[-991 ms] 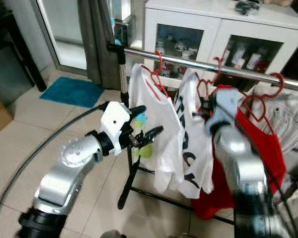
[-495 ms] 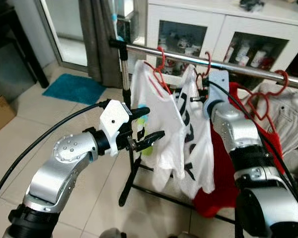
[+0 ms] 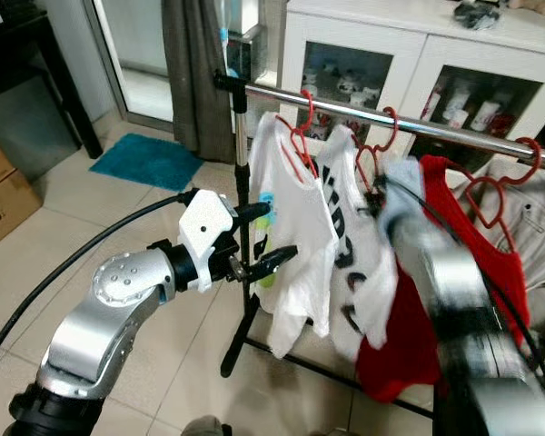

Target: Hang hanger

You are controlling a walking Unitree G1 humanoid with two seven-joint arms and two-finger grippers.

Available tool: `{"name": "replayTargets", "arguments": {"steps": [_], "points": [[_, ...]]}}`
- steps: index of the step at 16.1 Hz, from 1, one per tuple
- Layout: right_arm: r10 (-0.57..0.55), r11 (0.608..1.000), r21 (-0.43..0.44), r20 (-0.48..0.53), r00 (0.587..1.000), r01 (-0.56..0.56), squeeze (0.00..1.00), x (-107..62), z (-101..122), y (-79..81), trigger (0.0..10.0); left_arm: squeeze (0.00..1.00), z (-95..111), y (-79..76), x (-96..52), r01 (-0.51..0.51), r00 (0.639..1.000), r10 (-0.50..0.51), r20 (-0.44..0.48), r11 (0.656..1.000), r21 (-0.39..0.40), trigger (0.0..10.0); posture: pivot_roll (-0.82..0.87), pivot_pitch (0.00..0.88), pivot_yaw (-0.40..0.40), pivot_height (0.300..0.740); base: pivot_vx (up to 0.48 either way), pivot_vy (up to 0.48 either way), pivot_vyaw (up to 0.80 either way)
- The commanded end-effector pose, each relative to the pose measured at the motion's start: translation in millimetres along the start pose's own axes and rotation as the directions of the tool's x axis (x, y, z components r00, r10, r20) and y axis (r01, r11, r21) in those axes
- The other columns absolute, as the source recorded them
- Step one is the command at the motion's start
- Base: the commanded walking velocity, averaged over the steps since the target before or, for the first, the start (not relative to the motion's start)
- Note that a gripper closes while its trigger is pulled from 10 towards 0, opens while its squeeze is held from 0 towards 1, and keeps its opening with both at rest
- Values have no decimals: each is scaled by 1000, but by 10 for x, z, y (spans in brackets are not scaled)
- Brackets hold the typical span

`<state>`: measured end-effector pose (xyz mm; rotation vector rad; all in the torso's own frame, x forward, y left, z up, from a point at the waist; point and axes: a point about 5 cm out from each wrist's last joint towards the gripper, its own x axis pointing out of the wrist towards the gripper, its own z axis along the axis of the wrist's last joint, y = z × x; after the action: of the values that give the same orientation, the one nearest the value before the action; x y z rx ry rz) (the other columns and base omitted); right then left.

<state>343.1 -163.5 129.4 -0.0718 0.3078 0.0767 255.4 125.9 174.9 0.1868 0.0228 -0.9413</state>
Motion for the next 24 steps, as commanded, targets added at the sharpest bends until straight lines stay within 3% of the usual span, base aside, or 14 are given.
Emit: {"name": "replayTargets", "arguments": {"steps": [1, 3, 6, 8, 11, 12, 15, 17, 24], "points": [[16, 1000, 7, 108, 994, -17, 1000, -78, 247, -19, 10000, 0, -7, 6, -9, -29, 1000, 29, 4, 1000, -1, 10000, 57, 23, -24, 740, 0, 0, 0], [37, 998, 40, 240, 970, -48, 1000, -339, 372, -56, 10000, 0, -95, 72, -21, -162, 986, 163, 21, 986, -35, 10000, 49, 19, -17, 740, 0, 0, 0], [89, 989, 77, 394, 915, -129, 1000, -703, 486, -63, 10000, 0, -127, 64, 1, -281, 957, 285, 52, 957, -67, 10000, 44, 17, -7, 740, 0, 0, 0], [113, 981, 92, 440, 891, -169, 1000, -850, 454, -54, 10000, 0, -175, 43, 48, -342, 937, 347, 38, 935, -89, 10000, 38, 19, 0, 740, 0, 0, 0], [92, 983, 107, 420, 903, -150, 961, -939, 321, -50, 10000, 0, -214, 26, 61, -398, 915, 403, 29, 912, -100, 10000, 43, 21, -1, 740, 0, 0, 0], [72, 984, 118, 404, 912, -130, 0, -972, 247, -42, 10000, 0, -229, 31, 48, -428, 901, 433, 25, 897, -108, 10000, 43, 21, -1, 740, 0, 0, 0], [140, 961, 174, 364, 921, -215, 0, -1074, 44, 152, 10000, 0, -266, 8, -5, -447, 892, 451, 18, 888, -110, 10000, 42, 30, 3, 740, 0, 0, 0], [148, 959, 179, 348, 926, -221, 0, -1093, -28, 193, 10000, 0, -280, 8, -25, -459, 886, 463, 13, 882, -112, 10000, 41, 33, 4, 740, 0, 0, 0], [102, 963, 219, 249, 963, -158, 0, -1109, -319, 186, 10000, 0, -326, -14, -55, -467, 884, 468, -12, 879, -96, 10000, 38, 41, 6, 740, 0, 0, 0]]}}
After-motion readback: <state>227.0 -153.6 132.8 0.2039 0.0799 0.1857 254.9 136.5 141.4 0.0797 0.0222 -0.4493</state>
